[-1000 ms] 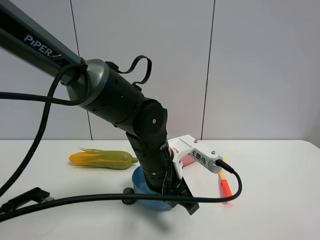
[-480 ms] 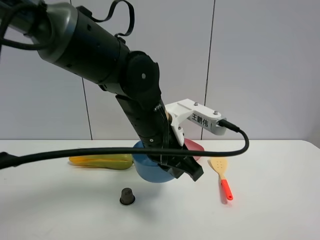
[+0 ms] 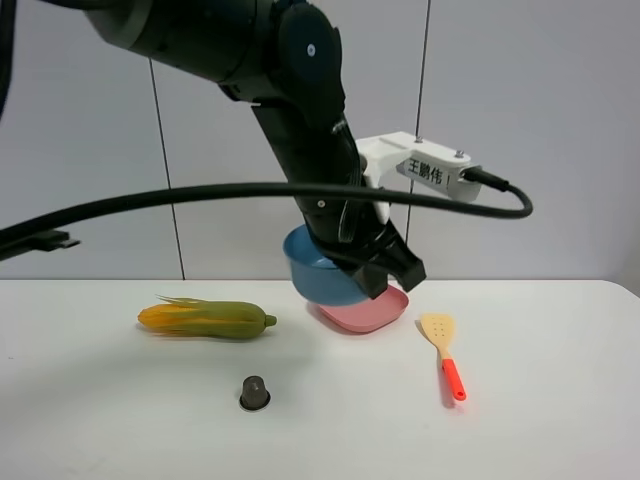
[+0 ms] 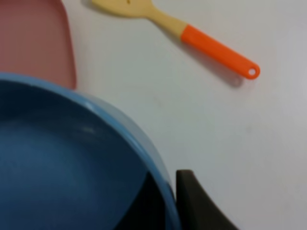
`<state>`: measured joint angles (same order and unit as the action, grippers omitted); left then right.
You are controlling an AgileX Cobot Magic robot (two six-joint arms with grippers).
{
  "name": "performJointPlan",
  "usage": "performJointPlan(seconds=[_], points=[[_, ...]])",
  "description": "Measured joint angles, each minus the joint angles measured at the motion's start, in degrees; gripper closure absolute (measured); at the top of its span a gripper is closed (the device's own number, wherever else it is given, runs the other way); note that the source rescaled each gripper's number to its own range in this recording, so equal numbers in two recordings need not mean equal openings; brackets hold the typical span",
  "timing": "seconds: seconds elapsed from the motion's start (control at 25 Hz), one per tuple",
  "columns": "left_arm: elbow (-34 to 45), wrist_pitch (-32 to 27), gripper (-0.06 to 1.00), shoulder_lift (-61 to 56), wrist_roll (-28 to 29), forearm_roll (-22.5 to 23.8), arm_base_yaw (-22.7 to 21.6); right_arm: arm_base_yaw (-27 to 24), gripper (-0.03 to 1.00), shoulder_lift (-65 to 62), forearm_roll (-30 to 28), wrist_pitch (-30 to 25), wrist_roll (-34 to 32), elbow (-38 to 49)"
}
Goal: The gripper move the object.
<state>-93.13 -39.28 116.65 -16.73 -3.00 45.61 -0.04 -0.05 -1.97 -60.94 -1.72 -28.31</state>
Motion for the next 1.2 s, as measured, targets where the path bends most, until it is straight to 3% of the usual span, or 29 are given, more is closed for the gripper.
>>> performJointPlan(seconds=[0.28, 0.52, 0.76, 1.0, 1.2], points=[[-21.35, -11.66, 0.94, 10.09, -1.89, -0.26, -0.98, 0.00, -0.03, 0.00, 0.00, 0.00, 0.00, 0.00], [-37.05, -16.75, 0.94, 21.00, -5.38, -0.50, -3.35, 0.00, -0.03, 0.00, 0.00, 0.00, 0.00, 0.00], [-40.98, -14.83, 0.94, 28.19, -12.70, -4.82, -6.89, 0.00, -0.03, 0.00, 0.00, 0.00, 0.00, 0.00], [-40.98, -11.37, 0.94, 31.89, -22.94, -5.82, -7.99, 0.00, -0.03, 0.00, 0.00, 0.00, 0.00, 0.00], [-41.16, -10.54, 0.94, 33.18, -28.19, -6.00, -8.29, 0.00, -0.03, 0.00, 0.00, 0.00, 0.00, 0.00]])
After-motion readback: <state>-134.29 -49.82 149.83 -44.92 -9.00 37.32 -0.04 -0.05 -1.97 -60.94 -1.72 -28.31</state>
